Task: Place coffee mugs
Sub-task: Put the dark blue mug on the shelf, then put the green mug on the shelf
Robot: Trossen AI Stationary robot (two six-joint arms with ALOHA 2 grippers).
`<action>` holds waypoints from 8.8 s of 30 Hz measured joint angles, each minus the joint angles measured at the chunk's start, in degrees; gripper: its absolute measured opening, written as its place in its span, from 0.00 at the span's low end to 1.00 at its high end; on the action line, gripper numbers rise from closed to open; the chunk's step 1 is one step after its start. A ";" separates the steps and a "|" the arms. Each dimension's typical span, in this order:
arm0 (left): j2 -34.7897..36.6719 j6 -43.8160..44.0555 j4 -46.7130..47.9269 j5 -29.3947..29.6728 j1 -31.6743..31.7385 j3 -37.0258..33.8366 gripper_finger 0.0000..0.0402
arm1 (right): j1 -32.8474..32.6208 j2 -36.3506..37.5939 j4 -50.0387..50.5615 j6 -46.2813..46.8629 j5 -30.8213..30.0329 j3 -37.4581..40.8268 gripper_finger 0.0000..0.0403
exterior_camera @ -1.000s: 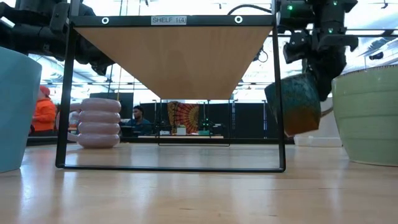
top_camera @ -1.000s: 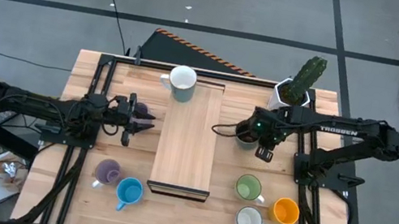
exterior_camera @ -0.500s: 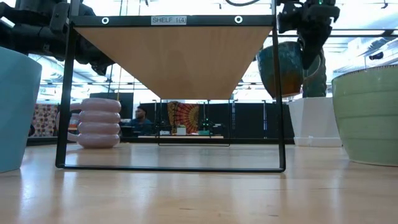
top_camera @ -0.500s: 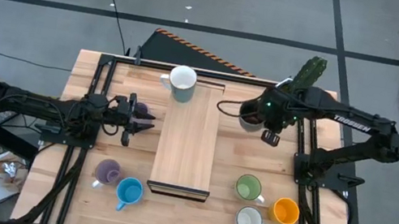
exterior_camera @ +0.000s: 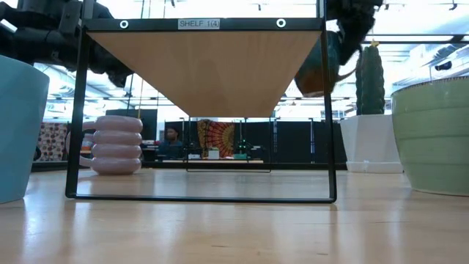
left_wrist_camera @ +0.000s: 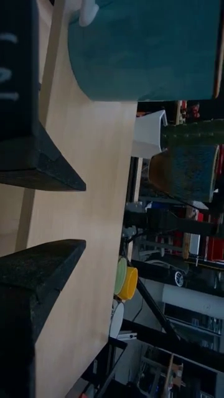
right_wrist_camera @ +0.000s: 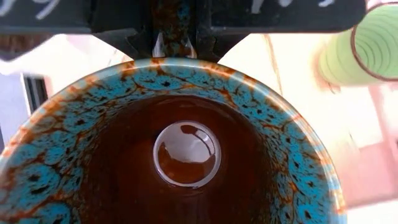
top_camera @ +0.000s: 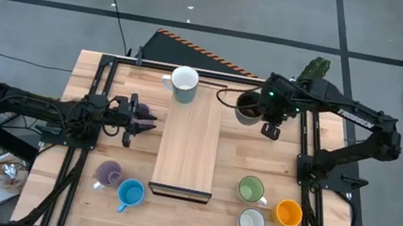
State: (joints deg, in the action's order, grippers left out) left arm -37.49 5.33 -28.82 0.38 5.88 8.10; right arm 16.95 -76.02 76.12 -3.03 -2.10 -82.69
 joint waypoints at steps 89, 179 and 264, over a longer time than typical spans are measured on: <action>0.02 1.68 1.84 -0.06 -0.01 0.00 0.35 | 4.15 -13.55 -4.44 -2.25 4.06 -15.72 0.56; 0.04 -19.46 -6.17 6.43 0.06 0.04 0.35 | -52.74 -5.86 -28.85 73.57 1.80 34.26 0.43; 0.00 3.20 4.02 1.88 -0.03 0.04 0.35 | -16.71 -19.03 4.88 7.05 -2.33 -17.91 0.15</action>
State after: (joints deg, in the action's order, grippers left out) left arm -37.50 8.54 -24.80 2.26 5.85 8.14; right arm 0.24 -95.05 81.00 4.01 -4.43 -100.61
